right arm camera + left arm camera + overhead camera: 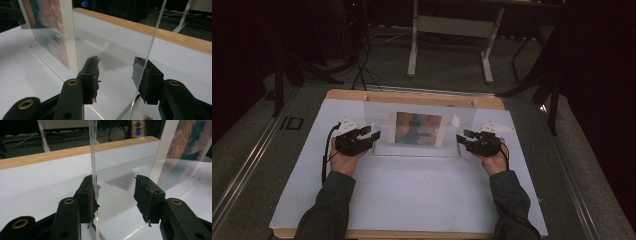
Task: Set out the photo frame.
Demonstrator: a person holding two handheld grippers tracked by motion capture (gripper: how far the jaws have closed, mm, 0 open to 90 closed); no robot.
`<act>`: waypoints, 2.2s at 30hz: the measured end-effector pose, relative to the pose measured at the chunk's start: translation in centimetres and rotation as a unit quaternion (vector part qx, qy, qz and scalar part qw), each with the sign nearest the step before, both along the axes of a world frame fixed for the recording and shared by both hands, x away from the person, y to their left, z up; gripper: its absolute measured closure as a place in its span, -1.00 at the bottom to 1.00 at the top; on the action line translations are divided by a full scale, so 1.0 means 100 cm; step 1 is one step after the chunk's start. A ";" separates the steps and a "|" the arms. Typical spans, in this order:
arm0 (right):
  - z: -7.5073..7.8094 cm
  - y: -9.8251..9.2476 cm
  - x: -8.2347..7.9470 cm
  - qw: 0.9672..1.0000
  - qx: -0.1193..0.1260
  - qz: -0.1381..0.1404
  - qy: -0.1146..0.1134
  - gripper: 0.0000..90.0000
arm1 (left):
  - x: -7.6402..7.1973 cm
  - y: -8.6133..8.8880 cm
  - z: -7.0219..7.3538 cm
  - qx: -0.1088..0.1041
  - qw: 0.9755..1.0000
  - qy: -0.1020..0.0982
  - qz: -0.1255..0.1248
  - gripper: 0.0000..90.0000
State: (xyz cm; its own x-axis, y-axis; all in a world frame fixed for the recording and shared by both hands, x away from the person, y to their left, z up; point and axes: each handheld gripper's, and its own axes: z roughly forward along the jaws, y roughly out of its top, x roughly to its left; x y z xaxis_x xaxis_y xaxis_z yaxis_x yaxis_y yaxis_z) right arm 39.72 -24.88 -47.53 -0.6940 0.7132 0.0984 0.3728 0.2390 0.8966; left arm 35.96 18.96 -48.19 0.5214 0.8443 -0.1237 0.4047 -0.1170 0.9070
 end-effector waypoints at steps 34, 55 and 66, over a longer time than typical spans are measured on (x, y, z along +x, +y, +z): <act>-0.005 -0.003 -0.004 1.000 0.000 0.008 -0.009 0.22 | -0.003 0.003 -0.005 -0.014 1.000 0.005 -0.008 0.19; -0.005 0.002 -0.004 1.000 -0.020 0.008 -0.013 0.10 | -0.003 0.005 -0.005 -0.014 1.000 0.006 -0.011 0.17; -0.005 -0.003 -0.002 0.999 -0.031 0.017 -0.001 0.01 | -0.006 0.013 -0.001 -0.019 1.000 0.004 -0.007 0.07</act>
